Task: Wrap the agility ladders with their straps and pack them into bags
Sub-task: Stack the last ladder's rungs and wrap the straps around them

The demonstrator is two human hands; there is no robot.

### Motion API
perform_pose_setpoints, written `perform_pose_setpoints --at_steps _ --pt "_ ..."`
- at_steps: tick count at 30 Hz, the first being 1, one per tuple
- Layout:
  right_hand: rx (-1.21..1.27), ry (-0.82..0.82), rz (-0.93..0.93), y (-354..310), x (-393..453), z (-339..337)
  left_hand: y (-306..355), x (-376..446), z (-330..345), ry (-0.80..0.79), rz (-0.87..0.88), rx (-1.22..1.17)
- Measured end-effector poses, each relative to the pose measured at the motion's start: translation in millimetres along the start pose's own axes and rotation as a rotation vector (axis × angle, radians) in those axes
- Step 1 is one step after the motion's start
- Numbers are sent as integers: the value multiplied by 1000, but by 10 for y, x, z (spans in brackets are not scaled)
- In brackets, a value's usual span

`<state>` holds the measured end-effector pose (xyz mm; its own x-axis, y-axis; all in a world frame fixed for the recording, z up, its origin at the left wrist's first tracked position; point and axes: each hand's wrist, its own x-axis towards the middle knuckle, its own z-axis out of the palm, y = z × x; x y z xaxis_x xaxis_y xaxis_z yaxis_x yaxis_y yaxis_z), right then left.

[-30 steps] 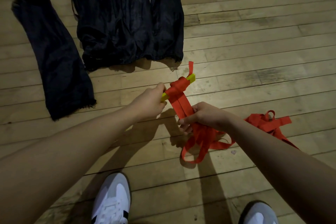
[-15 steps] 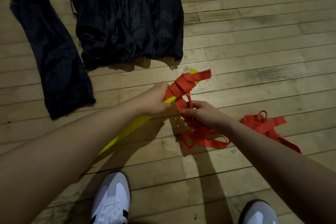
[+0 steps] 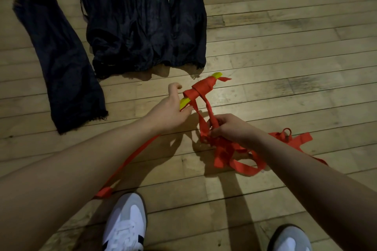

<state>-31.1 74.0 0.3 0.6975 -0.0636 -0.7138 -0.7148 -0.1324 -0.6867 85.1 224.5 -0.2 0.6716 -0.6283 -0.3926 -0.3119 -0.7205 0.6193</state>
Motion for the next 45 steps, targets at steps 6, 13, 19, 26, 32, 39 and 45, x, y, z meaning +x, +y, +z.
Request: perform_pose_setpoints --at_steps 6,13,19,26,32,39,45 --pt "-60 62 -63 -4 -27 23 6 49 -9 -111 29 148" --pt "-43 161 -82 4 -6 47 21 87 57 -47 -4 131" --pt "171 133 -111 28 -38 53 62 40 -55 107 216 280" --pt "128 216 -168 52 28 20 48 21 -2 3 227 161" --pt "123 397 -164 39 94 39 137 -29 43 -37 95 46" --pt "-32 380 -133 101 123 55 217 -43 52 25 101 31" --pt "-28 209 -165 110 42 174 218 -37 97 112 71 95"
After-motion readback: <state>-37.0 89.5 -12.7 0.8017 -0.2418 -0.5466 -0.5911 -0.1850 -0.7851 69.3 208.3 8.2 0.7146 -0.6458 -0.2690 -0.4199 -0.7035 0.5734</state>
